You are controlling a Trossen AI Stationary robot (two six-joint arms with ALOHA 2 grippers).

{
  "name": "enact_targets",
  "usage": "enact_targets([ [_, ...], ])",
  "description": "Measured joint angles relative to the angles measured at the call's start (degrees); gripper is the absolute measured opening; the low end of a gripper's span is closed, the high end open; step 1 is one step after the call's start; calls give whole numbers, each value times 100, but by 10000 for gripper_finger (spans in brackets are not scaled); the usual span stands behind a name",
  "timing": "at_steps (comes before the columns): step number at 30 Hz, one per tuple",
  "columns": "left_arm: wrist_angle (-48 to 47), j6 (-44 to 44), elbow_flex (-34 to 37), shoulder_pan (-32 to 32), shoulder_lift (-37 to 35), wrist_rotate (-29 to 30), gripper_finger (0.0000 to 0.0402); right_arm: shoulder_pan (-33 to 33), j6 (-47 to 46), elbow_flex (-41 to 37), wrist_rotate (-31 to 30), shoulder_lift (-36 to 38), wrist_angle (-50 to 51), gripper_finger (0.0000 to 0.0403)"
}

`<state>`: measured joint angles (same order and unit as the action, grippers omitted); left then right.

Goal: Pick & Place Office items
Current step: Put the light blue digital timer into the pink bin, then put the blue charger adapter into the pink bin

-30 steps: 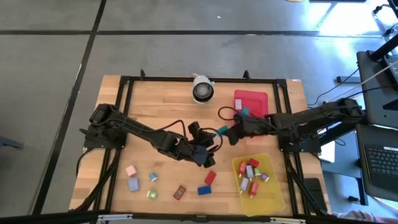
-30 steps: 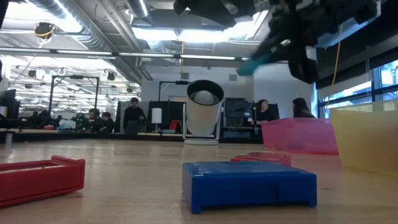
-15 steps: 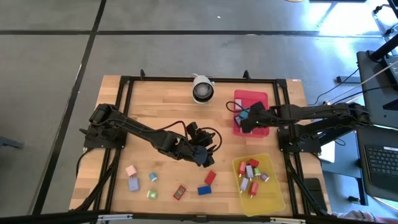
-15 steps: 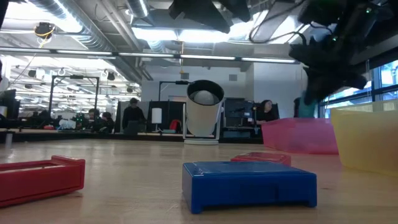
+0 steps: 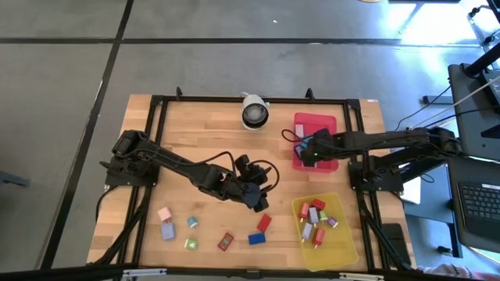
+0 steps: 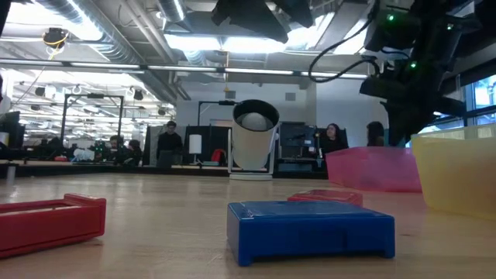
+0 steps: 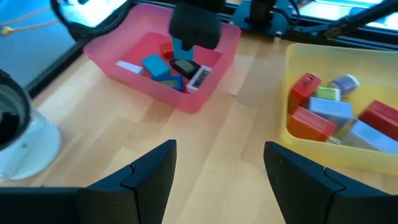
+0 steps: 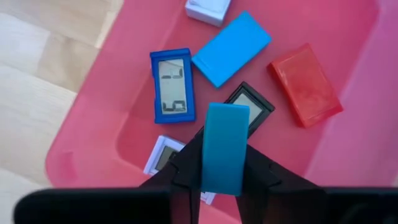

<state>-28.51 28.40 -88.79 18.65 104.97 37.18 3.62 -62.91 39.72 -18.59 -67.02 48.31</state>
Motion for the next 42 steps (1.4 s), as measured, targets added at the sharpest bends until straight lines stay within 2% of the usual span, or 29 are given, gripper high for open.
enact_targets([
  [11,-2,1,0,0,0,-913,239,-85,-117,0,300,-456,-326,74],
  [19,-32,279,0,0,0,-1217,239,-85,-121,0,300,-473,-552,97],
  [25,-212,525,0,0,0,-1566,239,-85,-117,0,304,-473,-611,138],
  [30,-580,934,0,1,-10,-2157,239,-85,-73,0,327,-446,-611,185],
  [37,-1902,1893,0,83,-290,-2540,239,-85,80,0,320,-22,-607,250],
  [39,-2270,1930,0,207,-396,-2703,239,-85,103,0,320,208,-609,263],
  [42,-2819,1536,0,521,-505,-3181,239,-90,165,0,323,592,-611,276],
])
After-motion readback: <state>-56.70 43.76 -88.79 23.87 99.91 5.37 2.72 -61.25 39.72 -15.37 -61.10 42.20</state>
